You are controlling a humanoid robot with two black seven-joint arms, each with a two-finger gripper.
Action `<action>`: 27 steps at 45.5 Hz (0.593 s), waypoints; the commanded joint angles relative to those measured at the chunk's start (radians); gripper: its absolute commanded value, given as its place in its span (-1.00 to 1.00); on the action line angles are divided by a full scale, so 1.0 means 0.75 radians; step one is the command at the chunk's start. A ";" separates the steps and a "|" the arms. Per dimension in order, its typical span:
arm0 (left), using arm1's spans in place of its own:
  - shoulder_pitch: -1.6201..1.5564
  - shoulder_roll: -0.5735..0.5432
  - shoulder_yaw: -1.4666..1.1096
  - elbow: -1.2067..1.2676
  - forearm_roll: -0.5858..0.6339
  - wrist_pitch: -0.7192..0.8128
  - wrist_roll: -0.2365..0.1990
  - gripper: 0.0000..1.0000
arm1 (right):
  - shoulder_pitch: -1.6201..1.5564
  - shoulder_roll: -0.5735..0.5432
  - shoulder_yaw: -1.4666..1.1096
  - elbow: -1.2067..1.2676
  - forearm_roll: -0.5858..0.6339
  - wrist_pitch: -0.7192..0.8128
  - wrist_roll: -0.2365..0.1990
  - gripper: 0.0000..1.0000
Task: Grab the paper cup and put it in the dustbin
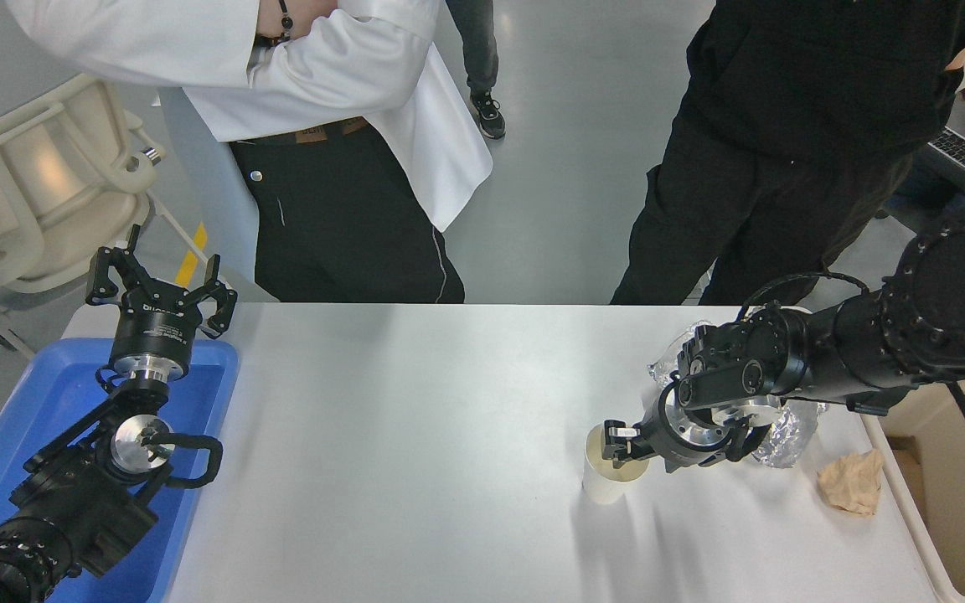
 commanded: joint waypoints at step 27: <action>0.000 0.000 0.000 -0.001 0.000 0.000 0.000 0.98 | 0.284 -0.197 -0.015 0.109 0.104 0.349 0.004 -1.00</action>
